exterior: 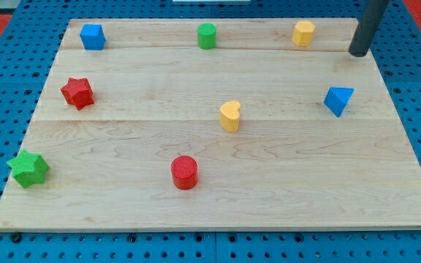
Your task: Push the yellow hexagon towards the center
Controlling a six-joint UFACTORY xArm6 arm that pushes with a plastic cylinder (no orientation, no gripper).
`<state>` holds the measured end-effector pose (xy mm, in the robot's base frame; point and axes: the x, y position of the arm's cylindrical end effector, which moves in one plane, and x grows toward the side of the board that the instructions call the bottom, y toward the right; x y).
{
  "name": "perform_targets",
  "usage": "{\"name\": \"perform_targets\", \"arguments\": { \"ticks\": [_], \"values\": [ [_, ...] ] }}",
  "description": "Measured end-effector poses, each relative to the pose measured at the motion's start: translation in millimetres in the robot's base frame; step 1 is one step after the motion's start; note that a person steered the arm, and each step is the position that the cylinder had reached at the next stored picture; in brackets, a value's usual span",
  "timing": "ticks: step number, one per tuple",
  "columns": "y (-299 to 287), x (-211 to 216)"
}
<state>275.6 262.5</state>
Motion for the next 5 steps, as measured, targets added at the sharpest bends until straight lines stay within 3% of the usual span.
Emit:
{"name": "perform_targets", "arguments": {
  "ticks": [1, 2, 3, 4, 5],
  "values": [
    [-45, -33],
    [-79, -37],
    [-76, -80],
    [-109, -66],
    [-184, 3]
  ]
}}
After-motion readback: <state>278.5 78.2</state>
